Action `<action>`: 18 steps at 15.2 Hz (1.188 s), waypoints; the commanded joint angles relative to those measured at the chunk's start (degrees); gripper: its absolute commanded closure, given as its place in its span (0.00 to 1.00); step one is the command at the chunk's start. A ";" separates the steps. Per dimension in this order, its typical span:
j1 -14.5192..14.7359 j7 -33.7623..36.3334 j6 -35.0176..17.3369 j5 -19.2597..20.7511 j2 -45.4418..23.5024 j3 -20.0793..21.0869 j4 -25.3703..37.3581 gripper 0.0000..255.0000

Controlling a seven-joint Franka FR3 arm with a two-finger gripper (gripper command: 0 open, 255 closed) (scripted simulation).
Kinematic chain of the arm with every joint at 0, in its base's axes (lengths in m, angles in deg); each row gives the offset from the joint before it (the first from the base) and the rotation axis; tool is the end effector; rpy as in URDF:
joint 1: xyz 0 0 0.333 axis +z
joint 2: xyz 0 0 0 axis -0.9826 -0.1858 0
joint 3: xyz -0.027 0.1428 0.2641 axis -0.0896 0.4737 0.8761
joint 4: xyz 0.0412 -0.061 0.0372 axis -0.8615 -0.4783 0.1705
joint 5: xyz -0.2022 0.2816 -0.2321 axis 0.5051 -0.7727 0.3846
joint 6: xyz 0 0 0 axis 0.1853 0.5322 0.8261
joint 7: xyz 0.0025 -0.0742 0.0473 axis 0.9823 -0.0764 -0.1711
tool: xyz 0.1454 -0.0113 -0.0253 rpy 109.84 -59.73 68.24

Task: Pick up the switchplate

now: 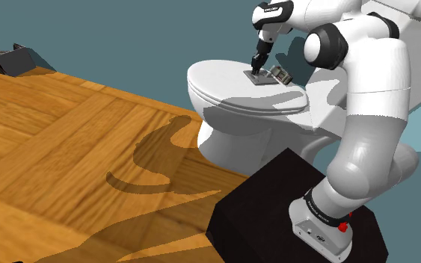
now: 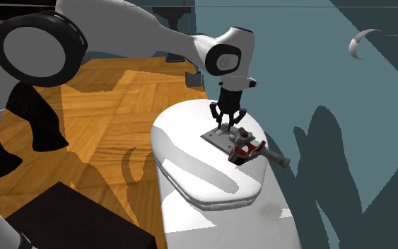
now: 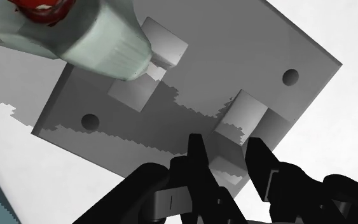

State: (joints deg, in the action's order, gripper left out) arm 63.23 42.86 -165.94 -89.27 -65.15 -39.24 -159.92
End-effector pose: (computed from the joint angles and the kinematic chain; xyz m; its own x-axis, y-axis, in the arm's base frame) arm 0.6425 -0.3538 0.3220 0.9927 0.1207 -0.0035 0.1199 -0.9890 -0.0860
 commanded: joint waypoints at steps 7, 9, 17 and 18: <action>-0.23 0.57 4.02 0.42 0.85 -0.23 3.18 1.00; -0.37 0.75 5.46 0.51 0.98 -0.27 4.52 1.00; -1.07 1.42 10.98 0.67 0.90 -0.35 10.25 1.00; -1.08 1.42 10.99 0.67 0.88 -0.35 10.27 1.00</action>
